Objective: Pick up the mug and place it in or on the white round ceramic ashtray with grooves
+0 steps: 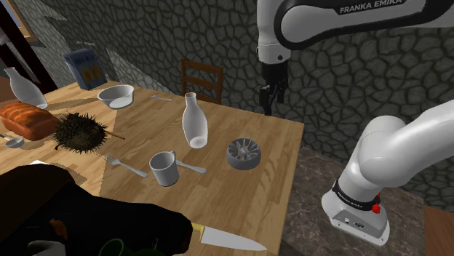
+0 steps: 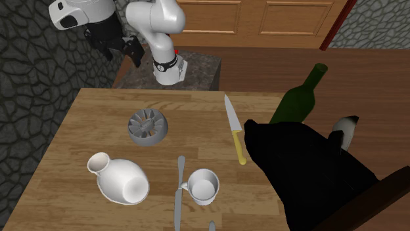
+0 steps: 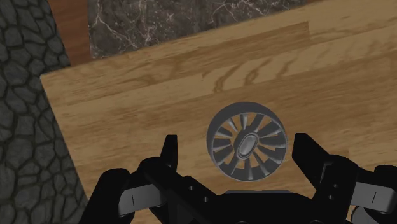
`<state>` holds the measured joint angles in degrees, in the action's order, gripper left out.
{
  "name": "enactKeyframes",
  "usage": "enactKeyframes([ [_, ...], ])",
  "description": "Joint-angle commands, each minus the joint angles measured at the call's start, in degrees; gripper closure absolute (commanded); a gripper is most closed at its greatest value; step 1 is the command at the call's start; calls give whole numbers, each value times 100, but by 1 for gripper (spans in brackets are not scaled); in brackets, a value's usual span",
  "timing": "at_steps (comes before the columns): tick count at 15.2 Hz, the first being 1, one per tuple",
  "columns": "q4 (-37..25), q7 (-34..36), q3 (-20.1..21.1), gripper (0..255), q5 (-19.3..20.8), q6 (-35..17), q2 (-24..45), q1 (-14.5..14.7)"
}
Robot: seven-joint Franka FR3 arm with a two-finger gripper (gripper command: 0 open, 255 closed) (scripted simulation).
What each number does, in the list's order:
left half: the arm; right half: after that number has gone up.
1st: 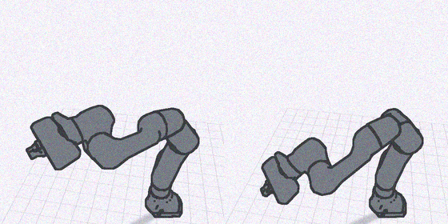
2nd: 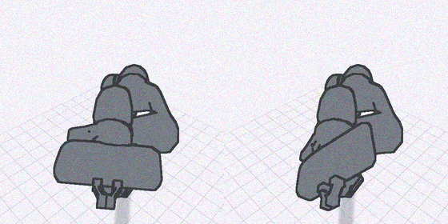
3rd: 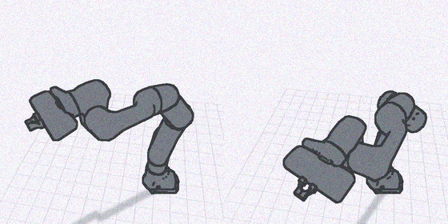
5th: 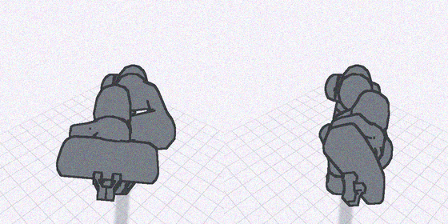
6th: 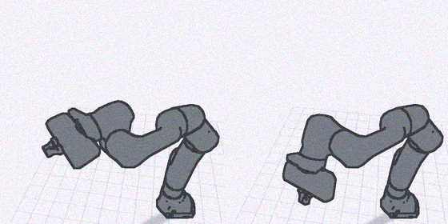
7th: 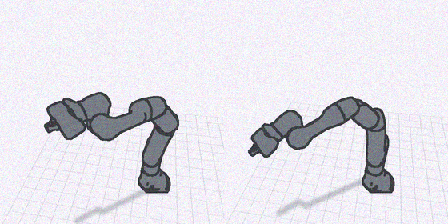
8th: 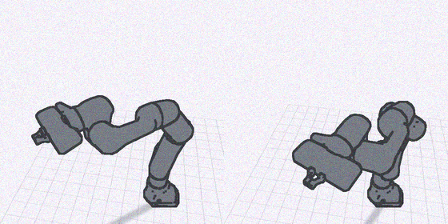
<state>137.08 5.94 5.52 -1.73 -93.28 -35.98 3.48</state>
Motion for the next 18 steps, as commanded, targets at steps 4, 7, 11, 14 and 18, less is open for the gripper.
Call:
enactKeyframes([
  [4,-293,543,476,0,-226,-527,744,165],
  [7,-569,861,739,0,-271,-821,1271,237],
  [11,-1032,1301,1070,0,-228,-1157,2022,316],
  [14,-1452,1649,1290,0,-111,-1356,2618,382],
  [18,-2112,2130,1536,0,151,-1533,3454,499],
])
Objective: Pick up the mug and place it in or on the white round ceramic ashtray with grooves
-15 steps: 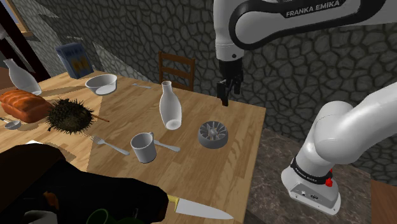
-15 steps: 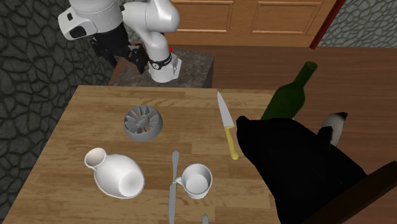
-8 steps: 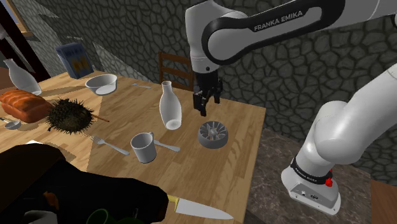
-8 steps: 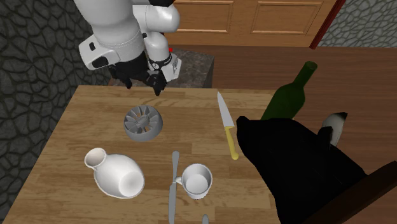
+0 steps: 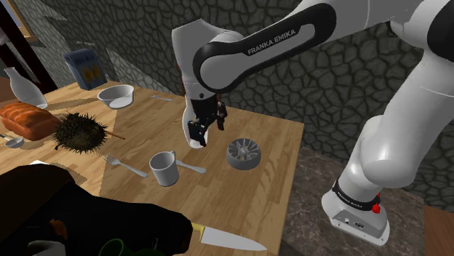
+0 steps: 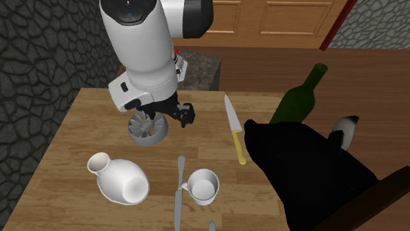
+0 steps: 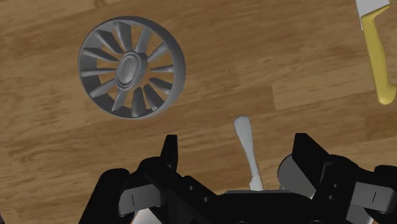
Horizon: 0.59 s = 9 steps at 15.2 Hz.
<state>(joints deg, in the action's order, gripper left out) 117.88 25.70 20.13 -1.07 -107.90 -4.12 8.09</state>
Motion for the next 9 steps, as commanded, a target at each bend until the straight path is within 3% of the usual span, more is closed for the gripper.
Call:
enactKeyframes([
  [1,-376,275,122,0,166,-99,484,79],
  [9,-2175,1148,287,0,925,-24,2295,614],
])
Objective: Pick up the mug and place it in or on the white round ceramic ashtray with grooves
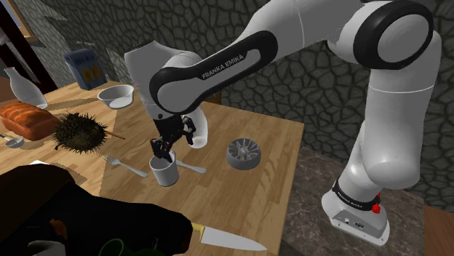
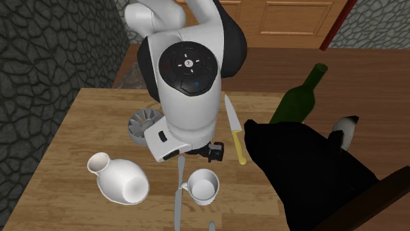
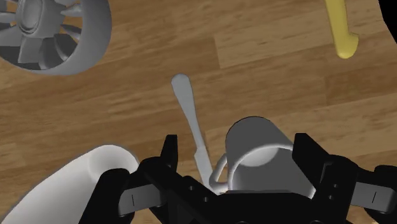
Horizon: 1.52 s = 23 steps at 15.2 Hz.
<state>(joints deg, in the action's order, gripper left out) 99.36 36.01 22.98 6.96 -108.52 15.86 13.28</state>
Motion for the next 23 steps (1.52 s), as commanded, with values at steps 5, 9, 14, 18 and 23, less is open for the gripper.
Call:
enactKeyframes([
  [5,-1857,471,-71,0,560,376,1531,619],
  [9,-2592,560,-141,0,717,531,2108,877],
  [14,-2275,594,-161,0,749,176,2154,842],
  [18,-2187,605,-169,0,762,69,2176,833],
  [23,-2188,605,-169,0,762,70,2176,833],
])
